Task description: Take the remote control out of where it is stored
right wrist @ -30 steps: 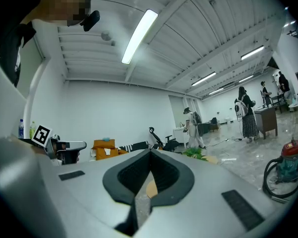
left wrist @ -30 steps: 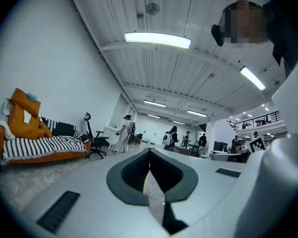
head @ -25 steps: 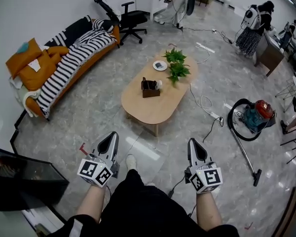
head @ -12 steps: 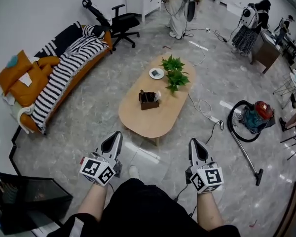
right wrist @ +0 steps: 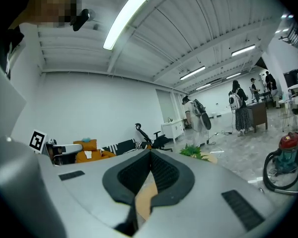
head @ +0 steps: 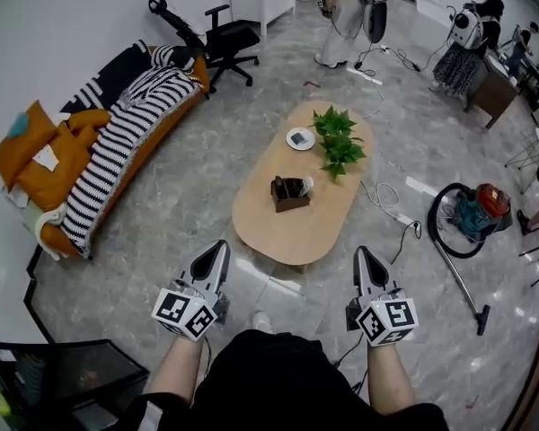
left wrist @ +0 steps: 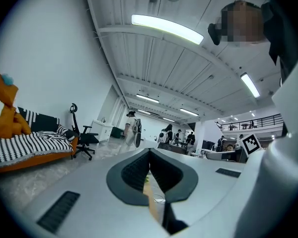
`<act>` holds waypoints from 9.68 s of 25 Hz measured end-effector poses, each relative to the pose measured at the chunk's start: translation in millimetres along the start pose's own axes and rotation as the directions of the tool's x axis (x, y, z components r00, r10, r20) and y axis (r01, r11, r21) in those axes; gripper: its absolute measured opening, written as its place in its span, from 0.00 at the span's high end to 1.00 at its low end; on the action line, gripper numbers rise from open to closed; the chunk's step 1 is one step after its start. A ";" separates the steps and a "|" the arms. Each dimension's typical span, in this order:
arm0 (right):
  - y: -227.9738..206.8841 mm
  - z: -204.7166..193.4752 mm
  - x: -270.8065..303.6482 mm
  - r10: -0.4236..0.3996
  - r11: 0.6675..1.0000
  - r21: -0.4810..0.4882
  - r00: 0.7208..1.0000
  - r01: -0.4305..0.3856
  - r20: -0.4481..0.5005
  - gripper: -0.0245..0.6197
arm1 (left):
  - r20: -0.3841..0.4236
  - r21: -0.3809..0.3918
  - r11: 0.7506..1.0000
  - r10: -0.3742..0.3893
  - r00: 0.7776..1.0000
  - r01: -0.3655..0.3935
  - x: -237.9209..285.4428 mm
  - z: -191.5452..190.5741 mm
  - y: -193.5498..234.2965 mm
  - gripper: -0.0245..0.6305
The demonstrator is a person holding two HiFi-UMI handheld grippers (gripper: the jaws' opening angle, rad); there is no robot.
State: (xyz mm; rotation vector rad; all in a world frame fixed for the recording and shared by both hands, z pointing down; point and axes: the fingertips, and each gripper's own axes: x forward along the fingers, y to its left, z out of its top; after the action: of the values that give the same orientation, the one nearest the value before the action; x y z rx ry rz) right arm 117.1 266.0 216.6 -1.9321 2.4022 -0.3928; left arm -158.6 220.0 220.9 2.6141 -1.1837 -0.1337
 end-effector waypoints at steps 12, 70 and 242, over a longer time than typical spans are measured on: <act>8.4 -27.4 48.7 -0.010 0.997 0.071 0.999 0.013 -0.051 0.95 | -0.062 -0.016 0.999 0.026 0.998 -0.027 14.7 -14.7 65.4 0.95; -26.0 -310.9 428.9 0.075 0.975 -0.097 0.710 -0.198 -0.700 0.62 | -0.354 -0.042 0.868 0.451 0.819 -0.496 104.7 -139.3 174.7 0.95; -92.7 -142.2 248.9 0.051 0.999 0.020 0.934 -0.047 -0.354 0.94 | -0.209 -0.015 0.998 0.059 0.976 -0.064 181.4 -92.9 99.7 0.95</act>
State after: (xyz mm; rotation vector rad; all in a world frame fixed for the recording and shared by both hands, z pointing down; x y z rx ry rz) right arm 123.3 32.4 406.8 -1.9331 2.6418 -0.8162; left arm -92.7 40.2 342.7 2.4970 -1.1801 0.1359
